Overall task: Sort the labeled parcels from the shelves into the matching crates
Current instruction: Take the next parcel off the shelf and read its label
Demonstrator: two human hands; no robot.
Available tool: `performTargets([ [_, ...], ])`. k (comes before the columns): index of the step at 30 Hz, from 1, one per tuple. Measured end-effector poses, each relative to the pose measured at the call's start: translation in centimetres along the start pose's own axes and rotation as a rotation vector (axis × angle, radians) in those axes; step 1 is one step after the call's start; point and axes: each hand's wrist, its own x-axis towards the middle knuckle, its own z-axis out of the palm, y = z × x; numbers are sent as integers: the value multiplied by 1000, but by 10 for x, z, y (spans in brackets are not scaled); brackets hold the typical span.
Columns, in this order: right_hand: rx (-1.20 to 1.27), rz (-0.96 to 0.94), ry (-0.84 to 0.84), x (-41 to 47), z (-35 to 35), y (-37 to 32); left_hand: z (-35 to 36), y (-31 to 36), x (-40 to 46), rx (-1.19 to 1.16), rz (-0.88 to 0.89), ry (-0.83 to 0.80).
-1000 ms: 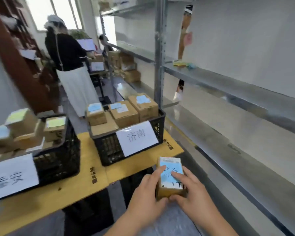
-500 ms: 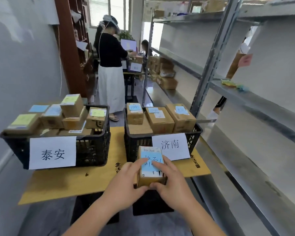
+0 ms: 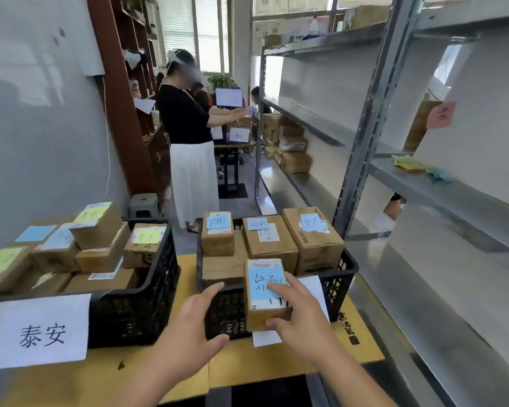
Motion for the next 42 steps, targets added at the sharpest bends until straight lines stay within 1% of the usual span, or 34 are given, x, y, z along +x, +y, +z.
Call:
performTargets([
  [4,3,-2,-32,59,-29,19,7,1,45,78,-43,47],
  [8,25,6,-55,113,-38,32,11,-14,77,168,-98,68],
  [14,3,26,-54,191,-35,39,10,-44,132,200,-147,88],
  [20,-32,111,-21,259,-18,41,9,-66,209,235,-175,70],
  [26,-112,150,8,317,-11,44,10,-86,294,367,-196,74],
  [30,-132,142,28,336,-10,49,20,-97,326,432,-213,28],
  [32,-125,140,29,341,-10,50,25,-101,333,423,-206,16],
  [38,-127,110,-41,338,-16,62,26,-104,328,367,-153,4],
  [42,-154,112,-46,338,-25,69,22,-97,326,360,-175,-7],
])
